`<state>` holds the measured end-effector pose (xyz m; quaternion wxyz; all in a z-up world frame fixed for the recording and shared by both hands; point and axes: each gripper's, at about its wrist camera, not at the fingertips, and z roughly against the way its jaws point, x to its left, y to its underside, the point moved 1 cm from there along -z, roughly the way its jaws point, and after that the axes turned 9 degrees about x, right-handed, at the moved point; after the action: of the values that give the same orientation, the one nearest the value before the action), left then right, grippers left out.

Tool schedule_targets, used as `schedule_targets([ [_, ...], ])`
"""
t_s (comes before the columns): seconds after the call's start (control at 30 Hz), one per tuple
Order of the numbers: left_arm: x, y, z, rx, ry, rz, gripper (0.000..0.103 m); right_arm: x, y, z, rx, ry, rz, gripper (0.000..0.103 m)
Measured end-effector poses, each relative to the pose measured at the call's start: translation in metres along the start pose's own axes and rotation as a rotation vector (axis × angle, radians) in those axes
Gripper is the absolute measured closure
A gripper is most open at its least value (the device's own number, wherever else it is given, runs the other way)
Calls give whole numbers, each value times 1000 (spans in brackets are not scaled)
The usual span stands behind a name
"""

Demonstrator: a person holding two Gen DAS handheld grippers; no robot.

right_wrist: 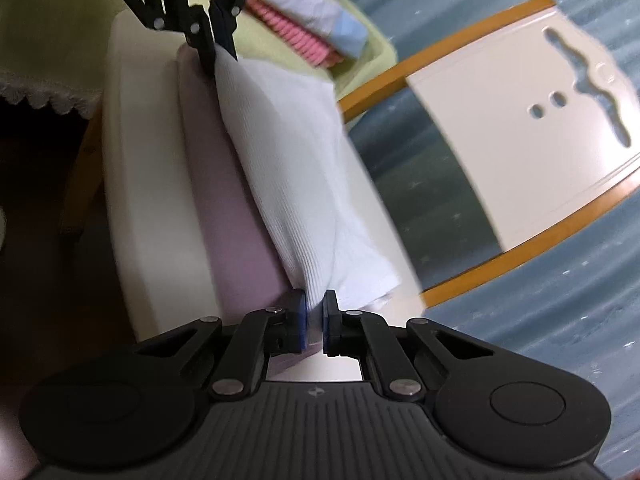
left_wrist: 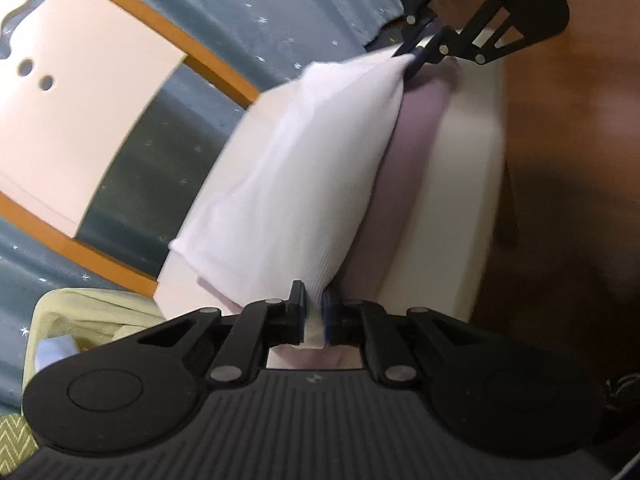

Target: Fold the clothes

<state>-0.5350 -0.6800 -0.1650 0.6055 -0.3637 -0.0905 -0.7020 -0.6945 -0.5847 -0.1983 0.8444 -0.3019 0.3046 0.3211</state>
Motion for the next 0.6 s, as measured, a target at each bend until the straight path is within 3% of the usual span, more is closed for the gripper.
schedule_targets([
  [0.03,-2,1,0,0,-4,0,94,3,1,-2,6,-19,8,88],
  [0.1,5,3,8,-22,27,50,91,0,-1,1,7,-25,-16,85],
  [0.13,14,4,16,-49,65,95,89,-8,-1,6,4,-50,-63,76],
  [0.23,52,6,35,-146,165,273,79,-45,-3,24,-76,-162,-289,67],
  [0.33,96,-2,31,-226,266,483,82,-86,-8,31,-166,-255,-527,67],
  [0.4,118,-8,21,-256,289,591,85,-110,-15,14,-188,-310,-676,69],
  [0.5,134,-23,-9,-215,260,654,94,-138,-25,-29,-151,-387,-855,83],
  [0.6,140,-28,-48,-126,251,679,101,-143,-24,-71,-85,-390,-928,93],
])
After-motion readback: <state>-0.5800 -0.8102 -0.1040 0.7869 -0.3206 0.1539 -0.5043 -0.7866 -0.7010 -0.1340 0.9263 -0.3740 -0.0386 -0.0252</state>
